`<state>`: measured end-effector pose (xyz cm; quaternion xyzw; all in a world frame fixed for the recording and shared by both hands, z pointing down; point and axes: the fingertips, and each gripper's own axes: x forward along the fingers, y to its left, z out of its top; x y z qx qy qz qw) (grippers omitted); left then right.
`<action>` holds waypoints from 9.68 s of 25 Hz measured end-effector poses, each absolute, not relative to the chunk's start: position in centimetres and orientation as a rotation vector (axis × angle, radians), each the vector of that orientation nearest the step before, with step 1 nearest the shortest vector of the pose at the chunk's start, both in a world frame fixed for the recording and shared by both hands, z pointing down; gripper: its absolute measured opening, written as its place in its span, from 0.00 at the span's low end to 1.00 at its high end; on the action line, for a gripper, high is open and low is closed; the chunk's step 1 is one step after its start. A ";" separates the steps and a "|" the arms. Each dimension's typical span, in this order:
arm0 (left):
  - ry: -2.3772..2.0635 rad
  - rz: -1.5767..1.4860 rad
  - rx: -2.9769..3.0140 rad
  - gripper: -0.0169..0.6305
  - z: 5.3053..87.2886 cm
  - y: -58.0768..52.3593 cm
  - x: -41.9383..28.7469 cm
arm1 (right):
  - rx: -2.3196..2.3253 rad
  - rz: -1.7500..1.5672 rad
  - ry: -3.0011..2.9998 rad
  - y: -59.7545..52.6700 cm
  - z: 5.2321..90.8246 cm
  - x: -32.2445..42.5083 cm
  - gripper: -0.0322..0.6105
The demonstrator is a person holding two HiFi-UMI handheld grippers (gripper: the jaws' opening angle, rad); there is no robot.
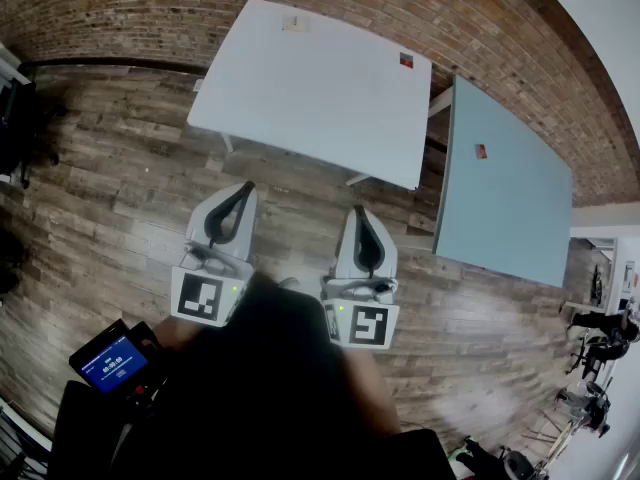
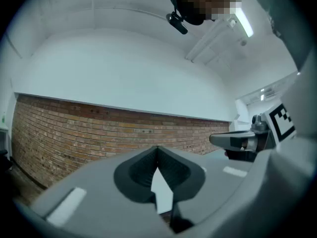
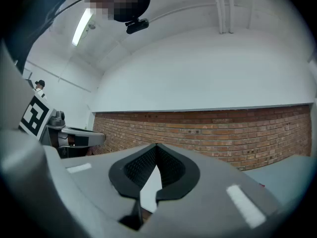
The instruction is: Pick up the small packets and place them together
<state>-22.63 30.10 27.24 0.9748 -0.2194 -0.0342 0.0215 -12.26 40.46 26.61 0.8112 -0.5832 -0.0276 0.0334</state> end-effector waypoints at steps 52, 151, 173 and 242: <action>-0.599 -0.095 2.930 0.03 30.2 21.8 -26.4 | 2.520 0.034 -1.674 33.9 29.3 -15.3 0.05; -0.877 0.080 2.888 0.03 31.4 -3.1 0.3 | 2.184 0.351 -1.952 3.3 38.4 13.7 0.16; -0.963 0.179 2.805 0.03 34.1 -7.9 -2.9 | 2.062 0.472 -1.895 -5.8 45.8 16.0 0.20; -0.925 0.292 2.756 0.03 38.3 -8.8 -4.6 | 1.969 0.855 -1.688 -14.5 65.2 22.7 0.23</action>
